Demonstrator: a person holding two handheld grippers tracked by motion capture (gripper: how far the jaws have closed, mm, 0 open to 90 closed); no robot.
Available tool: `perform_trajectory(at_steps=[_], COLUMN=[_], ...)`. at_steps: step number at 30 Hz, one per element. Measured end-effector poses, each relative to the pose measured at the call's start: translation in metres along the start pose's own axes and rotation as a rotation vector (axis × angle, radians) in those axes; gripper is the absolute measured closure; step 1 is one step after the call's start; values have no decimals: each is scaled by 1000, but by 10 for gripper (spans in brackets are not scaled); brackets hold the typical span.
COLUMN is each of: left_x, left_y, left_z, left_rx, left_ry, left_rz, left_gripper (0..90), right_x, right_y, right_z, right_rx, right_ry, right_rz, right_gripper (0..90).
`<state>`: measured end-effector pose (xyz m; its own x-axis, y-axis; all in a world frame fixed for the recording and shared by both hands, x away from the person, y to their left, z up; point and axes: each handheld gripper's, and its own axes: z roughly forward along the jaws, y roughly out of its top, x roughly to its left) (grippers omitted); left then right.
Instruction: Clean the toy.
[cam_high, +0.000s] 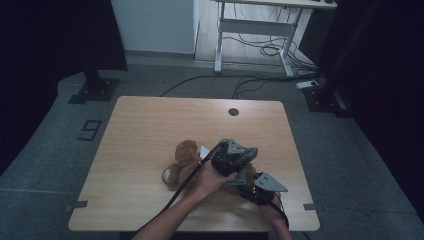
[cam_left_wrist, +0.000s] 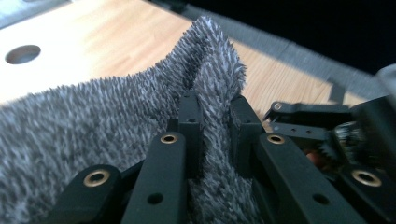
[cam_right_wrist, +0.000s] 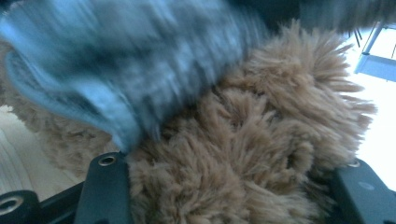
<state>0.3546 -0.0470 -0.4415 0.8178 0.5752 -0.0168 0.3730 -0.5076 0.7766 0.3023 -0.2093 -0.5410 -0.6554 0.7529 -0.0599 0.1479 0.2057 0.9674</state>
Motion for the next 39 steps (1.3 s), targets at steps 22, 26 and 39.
perform_trajectory(at_steps=[22, 26, 39], left_x=[105, 115, 123], left_y=[-79, -98, -104], left_z=[-78, -92, -96], left_rx=[-73, -88, -84], left_ry=[75, 89, 68], left_rz=[-281, -310, -346], left_gripper=[779, 778, 776], right_x=[1, 1, 1], right_y=[0, 0, 6], right_z=[2, 2, 7], right_rx=[-6, -6, 1], right_ry=[2, 3, -1], right_rz=[3, 2, 12], right_gripper=[414, 414, 465])
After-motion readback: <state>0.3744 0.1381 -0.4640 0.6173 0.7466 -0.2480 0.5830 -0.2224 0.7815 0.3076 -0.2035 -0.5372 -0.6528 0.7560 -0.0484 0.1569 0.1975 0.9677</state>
